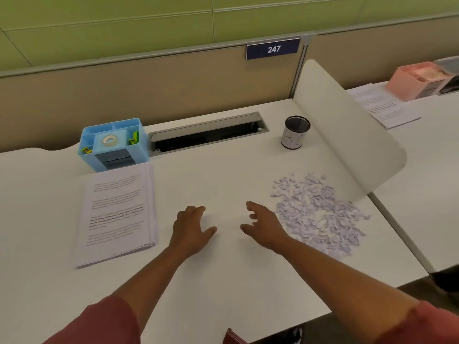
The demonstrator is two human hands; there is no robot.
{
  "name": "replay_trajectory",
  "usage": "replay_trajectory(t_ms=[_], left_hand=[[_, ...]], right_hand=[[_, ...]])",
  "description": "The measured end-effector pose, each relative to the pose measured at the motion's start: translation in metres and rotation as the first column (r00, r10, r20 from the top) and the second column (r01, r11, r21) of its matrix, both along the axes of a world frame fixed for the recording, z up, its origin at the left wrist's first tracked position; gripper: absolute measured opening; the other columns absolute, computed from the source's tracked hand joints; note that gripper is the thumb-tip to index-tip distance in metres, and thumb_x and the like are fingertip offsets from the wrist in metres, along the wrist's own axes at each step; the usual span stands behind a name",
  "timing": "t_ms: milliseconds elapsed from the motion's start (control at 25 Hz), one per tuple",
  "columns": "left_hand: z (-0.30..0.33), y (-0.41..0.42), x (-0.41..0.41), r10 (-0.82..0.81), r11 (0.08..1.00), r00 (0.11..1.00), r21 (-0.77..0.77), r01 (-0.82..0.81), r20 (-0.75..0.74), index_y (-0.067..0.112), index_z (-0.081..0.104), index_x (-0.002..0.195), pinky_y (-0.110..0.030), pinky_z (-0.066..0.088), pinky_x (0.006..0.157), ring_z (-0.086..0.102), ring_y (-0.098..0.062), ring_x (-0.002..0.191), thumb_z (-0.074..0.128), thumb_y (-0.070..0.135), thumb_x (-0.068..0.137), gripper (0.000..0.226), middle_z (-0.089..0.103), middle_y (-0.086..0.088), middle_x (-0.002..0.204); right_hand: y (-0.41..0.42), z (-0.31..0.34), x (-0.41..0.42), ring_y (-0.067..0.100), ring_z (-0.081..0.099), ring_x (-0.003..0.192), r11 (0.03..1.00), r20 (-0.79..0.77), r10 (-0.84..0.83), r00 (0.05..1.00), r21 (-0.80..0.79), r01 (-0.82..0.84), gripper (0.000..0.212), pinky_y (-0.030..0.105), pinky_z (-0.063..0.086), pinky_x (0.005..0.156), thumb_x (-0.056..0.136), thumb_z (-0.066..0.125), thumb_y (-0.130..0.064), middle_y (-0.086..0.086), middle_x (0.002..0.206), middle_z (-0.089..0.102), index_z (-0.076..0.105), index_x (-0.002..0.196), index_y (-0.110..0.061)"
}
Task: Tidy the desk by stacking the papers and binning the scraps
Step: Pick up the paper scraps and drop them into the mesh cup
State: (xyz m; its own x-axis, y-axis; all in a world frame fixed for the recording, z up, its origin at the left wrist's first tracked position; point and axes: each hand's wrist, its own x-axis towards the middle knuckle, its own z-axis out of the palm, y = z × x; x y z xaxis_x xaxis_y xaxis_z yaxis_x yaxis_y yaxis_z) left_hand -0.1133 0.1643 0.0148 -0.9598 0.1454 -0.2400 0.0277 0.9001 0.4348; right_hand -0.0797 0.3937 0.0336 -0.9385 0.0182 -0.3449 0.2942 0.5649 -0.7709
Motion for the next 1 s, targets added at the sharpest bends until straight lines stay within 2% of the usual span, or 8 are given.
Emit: replay_trajectory(t_ms=[320, 520, 600, 720, 880, 1000], left_hand=[[-0.015, 0.142, -0.007, -0.081, 0.997, 0.995, -0.007, 0.082, 0.063, 0.021, 0.043, 0.15, -0.037, 0.036, 0.108, 0.037, -0.026, 0.137, 0.063, 0.046, 0.095, 0.064, 0.039, 0.0, 0.151], [-0.037, 0.169, -0.04, -0.104, 0.988, 0.994, -0.117, 0.099, -0.036, 0.027, 0.044, 0.149, -0.047, 0.029, 0.113, 0.026, -0.027, 0.146, 0.051, 0.029, 0.101, 0.048, 0.031, -0.001, 0.16], [-0.044, 0.176, -0.055, -0.087, 0.99, 0.992, -0.12, 0.076, -0.087, 0.028, 0.048, 0.147, -0.051, 0.028, 0.112, 0.028, -0.028, 0.146, 0.047, 0.023, 0.102, 0.045, 0.036, -0.003, 0.159], [-0.058, 0.18, -0.065, -0.113, 0.983, 0.982, -0.161, 0.088, -0.151, 0.026, 0.048, 0.147, -0.054, 0.031, 0.11, 0.033, -0.033, 0.145, 0.038, 0.027, 0.101, 0.048, 0.041, -0.008, 0.157], [-0.062, 0.182, -0.066, -0.131, 0.972, 0.979, -0.213, 0.096, -0.156, 0.027, 0.037, 0.154, -0.048, 0.023, 0.117, 0.024, -0.03, 0.151, 0.025, 0.035, 0.102, 0.054, 0.031, -0.006, 0.164], [-0.064, 0.183, -0.069, -0.134, 0.967, 0.978, -0.237, 0.094, -0.159, 0.027, 0.031, 0.158, -0.047, 0.02, 0.121, 0.018, -0.029, 0.154, 0.022, 0.039, 0.104, 0.056, 0.024, -0.005, 0.167]], right_hand=[[0.165, 0.005, -0.002, 0.012, 0.059, 0.11, 0.997, -0.035, -0.073, 0.997, 0.036, 0.074, 0.055, 0.027, 0.05, 0.094, 0.09, 0.074, -0.023, -0.002, 0.138, 0.058, 0.054, 0.141, -0.018], [0.203, 0.002, -0.016, 0.007, 0.061, 0.103, 0.985, -0.048, -0.146, 0.988, 0.085, 0.149, 0.044, 0.01, 0.043, 0.079, 0.091, 0.073, -0.024, -0.007, 0.126, 0.064, 0.062, 0.133, -0.019], [0.213, 0.005, -0.023, 0.008, 0.063, 0.102, 0.982, -0.04, -0.162, 0.986, 0.096, 0.165, 0.039, 0.018, 0.049, 0.086, 0.091, 0.073, -0.024, -0.007, 0.123, 0.066, 0.064, 0.129, -0.019], [0.228, 0.008, -0.04, 0.009, 0.065, 0.102, 0.985, -0.016, -0.114, 0.993, 0.128, 0.115, 0.035, 0.019, 0.046, 0.085, 0.092, 0.073, -0.024, -0.007, 0.121, 0.067, 0.067, 0.125, -0.02], [0.235, 0.006, -0.06, 0.008, 0.065, 0.099, 0.98, 0.003, -0.023, 1.0, 0.199, 0.022, 0.036, 0.013, 0.043, 0.081, 0.092, 0.072, -0.025, -0.006, 0.122, 0.067, 0.066, 0.127, -0.021], [0.239, 0.003, -0.08, 0.009, 0.064, 0.099, 0.96, -0.005, 0.111, 0.994, 0.259, -0.106, 0.039, 0.022, 0.05, 0.089, 0.092, 0.072, -0.026, -0.004, 0.125, 0.066, 0.065, 0.13, -0.02]])
